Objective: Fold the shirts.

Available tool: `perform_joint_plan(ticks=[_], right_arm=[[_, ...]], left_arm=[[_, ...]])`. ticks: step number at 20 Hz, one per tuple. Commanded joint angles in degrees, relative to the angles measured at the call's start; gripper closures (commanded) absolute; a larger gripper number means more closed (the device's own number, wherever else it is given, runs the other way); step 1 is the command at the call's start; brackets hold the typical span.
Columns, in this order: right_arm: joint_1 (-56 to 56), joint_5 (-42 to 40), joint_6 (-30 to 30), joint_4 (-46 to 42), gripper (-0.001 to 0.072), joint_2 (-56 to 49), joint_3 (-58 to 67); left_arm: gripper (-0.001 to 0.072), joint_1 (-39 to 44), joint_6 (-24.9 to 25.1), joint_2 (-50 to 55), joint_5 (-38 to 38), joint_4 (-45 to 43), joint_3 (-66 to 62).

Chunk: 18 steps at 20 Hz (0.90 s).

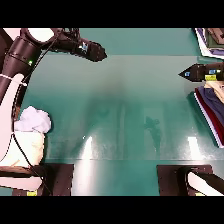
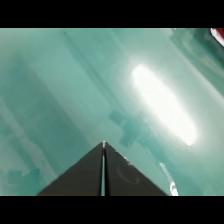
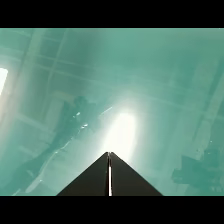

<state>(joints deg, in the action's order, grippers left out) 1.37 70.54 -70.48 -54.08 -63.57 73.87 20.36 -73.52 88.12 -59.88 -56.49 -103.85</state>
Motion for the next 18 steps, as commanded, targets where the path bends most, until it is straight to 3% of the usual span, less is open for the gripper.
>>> perform_joint_plan(ticks=[1, 18], right_arm=[[0.07, -0.04, 0.00, 0.04, 0.0697, 0.02, 0.00], [0.07, 2.12, -0.02, 0.07, 0.0697, 0.02, 0.00]], left_arm=[[0.0685, 0.00, 0.02, -0.02, 2.03, -0.02, -0.02], [0.0686, 0.00, 0.00, -0.02, 5.07, 0.81, -0.02]])
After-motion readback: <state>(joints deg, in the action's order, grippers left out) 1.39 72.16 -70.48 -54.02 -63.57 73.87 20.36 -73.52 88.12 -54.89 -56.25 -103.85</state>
